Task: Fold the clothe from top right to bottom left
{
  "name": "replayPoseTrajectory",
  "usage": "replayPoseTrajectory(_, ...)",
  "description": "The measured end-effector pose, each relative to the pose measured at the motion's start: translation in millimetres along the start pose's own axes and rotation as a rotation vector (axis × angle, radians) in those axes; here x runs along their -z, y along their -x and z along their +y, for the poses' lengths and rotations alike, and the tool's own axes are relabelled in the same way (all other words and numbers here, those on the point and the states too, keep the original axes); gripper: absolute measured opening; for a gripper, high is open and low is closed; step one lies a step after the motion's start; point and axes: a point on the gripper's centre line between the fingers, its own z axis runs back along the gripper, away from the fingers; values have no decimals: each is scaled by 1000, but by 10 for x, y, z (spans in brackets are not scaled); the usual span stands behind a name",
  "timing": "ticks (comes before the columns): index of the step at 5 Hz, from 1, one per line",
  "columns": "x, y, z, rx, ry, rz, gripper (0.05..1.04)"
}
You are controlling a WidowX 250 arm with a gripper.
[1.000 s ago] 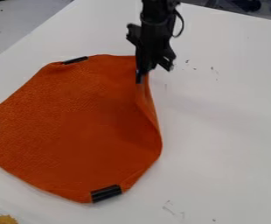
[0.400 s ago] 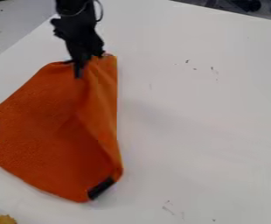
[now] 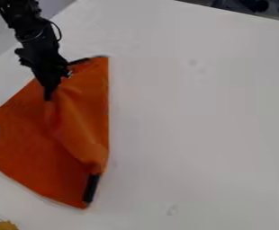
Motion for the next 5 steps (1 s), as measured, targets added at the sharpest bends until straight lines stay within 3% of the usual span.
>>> replayPoseTrajectory(1, 86, 35, 5, -11, 33, 2, 67)
replayPoseTrajectory(2, 101, 66, 7, -1, 36, 3, 206)
replayPoseTrajectory(3, 95, 141, 11, 42, 30, 53, 454)
replayPoseTrajectory(4, -32, 83, -32, 126, -16, 88, 757)
replayPoseTrajectory(5, -175, -34, -134, 174, -52, 102, 989)
